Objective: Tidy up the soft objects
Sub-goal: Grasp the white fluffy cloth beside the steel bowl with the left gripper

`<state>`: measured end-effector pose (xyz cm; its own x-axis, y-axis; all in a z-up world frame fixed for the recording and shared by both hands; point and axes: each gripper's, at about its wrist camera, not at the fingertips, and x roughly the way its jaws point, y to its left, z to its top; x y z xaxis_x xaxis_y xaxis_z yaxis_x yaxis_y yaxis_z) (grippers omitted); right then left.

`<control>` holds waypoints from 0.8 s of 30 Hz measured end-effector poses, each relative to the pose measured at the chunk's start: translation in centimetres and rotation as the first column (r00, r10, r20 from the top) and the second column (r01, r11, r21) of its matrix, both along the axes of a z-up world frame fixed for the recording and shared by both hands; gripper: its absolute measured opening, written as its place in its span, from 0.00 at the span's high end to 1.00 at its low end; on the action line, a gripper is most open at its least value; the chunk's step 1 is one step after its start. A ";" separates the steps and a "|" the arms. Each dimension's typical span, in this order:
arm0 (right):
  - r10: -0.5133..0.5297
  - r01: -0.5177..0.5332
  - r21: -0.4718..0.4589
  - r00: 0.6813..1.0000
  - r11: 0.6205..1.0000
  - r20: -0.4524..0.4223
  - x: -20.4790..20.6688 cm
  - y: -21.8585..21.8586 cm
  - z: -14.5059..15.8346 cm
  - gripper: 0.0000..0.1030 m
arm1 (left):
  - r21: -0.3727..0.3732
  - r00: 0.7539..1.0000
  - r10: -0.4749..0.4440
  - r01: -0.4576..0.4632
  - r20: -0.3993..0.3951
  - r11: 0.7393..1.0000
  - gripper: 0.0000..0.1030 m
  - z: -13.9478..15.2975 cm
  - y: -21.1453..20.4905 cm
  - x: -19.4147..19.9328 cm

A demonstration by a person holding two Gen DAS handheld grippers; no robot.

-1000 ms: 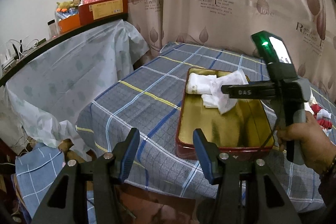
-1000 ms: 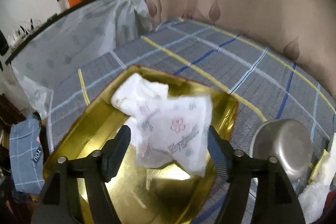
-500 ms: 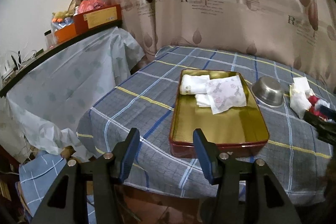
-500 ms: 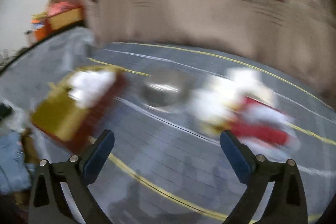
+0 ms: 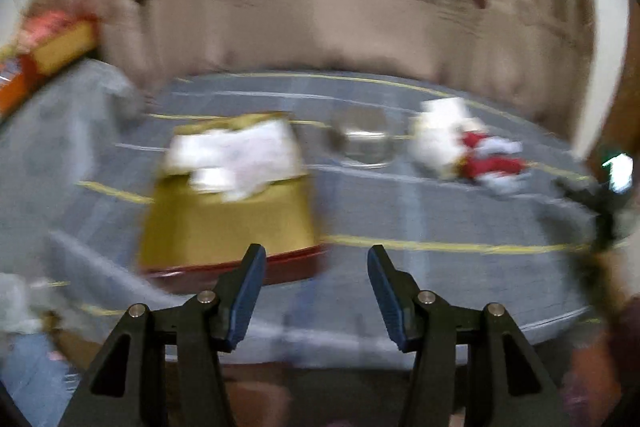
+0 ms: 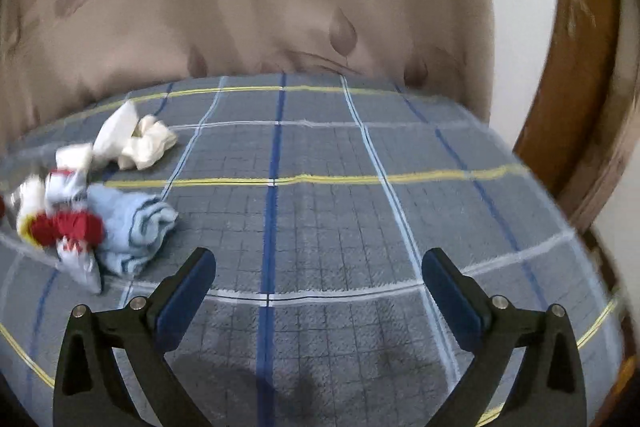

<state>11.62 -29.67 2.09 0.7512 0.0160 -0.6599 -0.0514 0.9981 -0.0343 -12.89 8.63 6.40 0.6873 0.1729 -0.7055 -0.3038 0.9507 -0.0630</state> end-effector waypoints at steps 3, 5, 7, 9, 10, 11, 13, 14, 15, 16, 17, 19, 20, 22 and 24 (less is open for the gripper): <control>-0.002 0.001 0.023 1.000 1.000 0.016 -0.3 -0.1 0.0 0.00 | -0.157 0.996 -0.088 0.085 -0.013 0.984 0.48 0.5 -1.0 4.3; 0.008 -0.008 0.014 0.999 1.000 0.040 -0.8 -0.1 0.2 0.00 | -0.223 0.992 -0.121 0.113 -0.024 0.968 0.48 0.5 -1.8 7.6; 0.012 -0.013 0.016 0.997 1.000 0.072 -1.2 -0.1 0.5 0.00 | -0.260 0.992 -0.124 0.112 -0.034 0.959 0.48 0.4 -2.6 11.2; 0.008 -0.010 0.026 0.997 1.000 0.082 -1.4 -0.2 0.6 0.00 | -0.270 0.990 -0.128 0.108 -0.059 0.957 0.48 0.0 -3.3 14.3; 0.000 -0.002 0.030 0.996 1.000 0.086 -1.4 -0.4 0.7 0.00 | -0.294 0.988 -0.127 0.095 -0.093 0.951 0.48 -0.6 -3.6 16.5; -0.008 0.005 0.030 0.996 1.000 0.089 -1.4 -0.4 0.7 0.00 | -0.320 0.986 -0.130 0.091 -0.104 0.943 0.48 -1.0 -3.6 17.9; -0.011 0.008 0.028 0.995 1.000 0.095 -1.5 -0.4 0.8 0.00 | -0.354 0.984 -0.122 0.071 -0.126 0.933 0.48 -1.8 -3.6 20.5; -0.013 0.011 0.026 0.995 1.000 0.096 -1.5 -0.4 0.8 0.00 | -0.362 0.983 -0.109 0.049 -0.147 0.931 0.48 -2.3 -3.5 21.8; -0.017 0.015 0.024 0.995 1.000 0.097 -1.5 -0.4 0.8 0.00 | -0.378 0.982 -0.108 0.042 -0.155 0.925 0.48 -2.7 -3.5 22.8; -0.019 0.017 0.024 0.995 1.000 0.099 -1.5 -0.4 0.8 0.00 | -0.395 0.979 -0.115 0.041 -0.167 0.918 0.48 -3.3 -3.4 23.9; -0.021 0.018 0.026 0.994 1.000 0.106 -1.6 -0.5 0.9 0.00 | -0.394 0.976 -0.114 0.031 -0.187 0.918 0.48 -3.8 -3.4 24.4; -0.015 0.011 0.036 0.992 0.999 0.123 -1.8 -0.6 1.1 0.00 | -0.395 0.967 -0.110 0.010 -0.232 0.919 0.48 -4.9 -3.5 25.9; -0.013 0.007 0.041 0.991 0.999 0.130 -2.0 -0.7 1.1 0.00 | -0.390 0.962 -0.112 0.007 -0.247 0.921 0.48 -5.3 -3.7 26.4; -0.008 0.000 0.051 0.990 0.999 0.142 -2.2 -0.8 1.3 0.00 | -0.367 0.954 -0.107 -0.003 -0.281 0.930 0.48 -6.0 -3.9 27.4; -0.004 -0.004 0.055 0.989 0.998 0.146 -2.2 -0.9 1.3 0.00 | -0.371 0.954 -0.109 -0.003 -0.280 0.929 0.48 -6.4 -4.1 28.0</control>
<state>9.40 -30.53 3.44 0.8393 0.0495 -0.5414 -0.0503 0.9986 0.0133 15.09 4.52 0.00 0.4433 -0.1645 -0.8811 -0.3117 0.8934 -0.3236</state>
